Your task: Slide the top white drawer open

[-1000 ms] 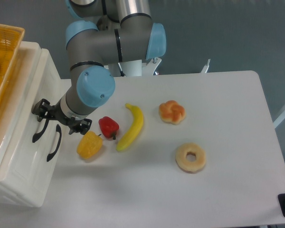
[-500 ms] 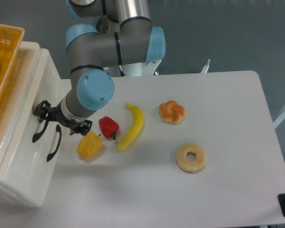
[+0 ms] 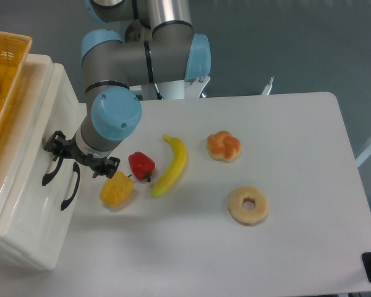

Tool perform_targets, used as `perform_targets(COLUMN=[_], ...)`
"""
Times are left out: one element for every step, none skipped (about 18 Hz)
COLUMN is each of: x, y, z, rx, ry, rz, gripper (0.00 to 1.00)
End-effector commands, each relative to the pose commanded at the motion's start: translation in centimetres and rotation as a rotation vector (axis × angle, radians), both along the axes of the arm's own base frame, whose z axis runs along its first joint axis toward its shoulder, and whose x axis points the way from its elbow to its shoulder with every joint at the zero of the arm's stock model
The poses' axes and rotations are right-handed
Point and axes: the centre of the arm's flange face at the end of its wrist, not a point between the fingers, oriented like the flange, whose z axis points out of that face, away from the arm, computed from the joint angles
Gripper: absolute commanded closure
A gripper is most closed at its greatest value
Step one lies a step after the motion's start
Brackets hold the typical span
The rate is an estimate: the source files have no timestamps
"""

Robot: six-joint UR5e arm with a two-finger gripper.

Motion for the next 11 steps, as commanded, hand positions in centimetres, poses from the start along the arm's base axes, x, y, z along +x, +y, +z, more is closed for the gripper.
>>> perform_targets(x=[0.13,0.07,0.02,0.00,-0.01,-0.01,0.00,0.00,-0.01,-0.01,-0.02], y=[0.02,-0.03,0.00,0.00,0.01,0.01,-0.02,-0.02,0.00,0.00,0.01], z=[-0.03,-0.06,-0.03,-0.02,-0.01,-0.01,0.07,0.24,0.25,0.25,0.26], rx=[-0.004,-0.008,-0.006,-0.006,-0.004,-0.004,-0.003,-0.001,0.000,0.000,0.002], ry=[0.006,0.013,0.018,0.020,0.021,0.021,0.023,0.025,0.026,0.026,0.027], rz=[-0.004,-0.006,-0.006,-0.006,-0.008,-0.008,-0.008,-0.008,-0.008,-0.008,-0.009], gripper=[0.00,0.00,0.00,0.00,0.00,0.00,0.00,0.00,0.00,0.00,0.00])
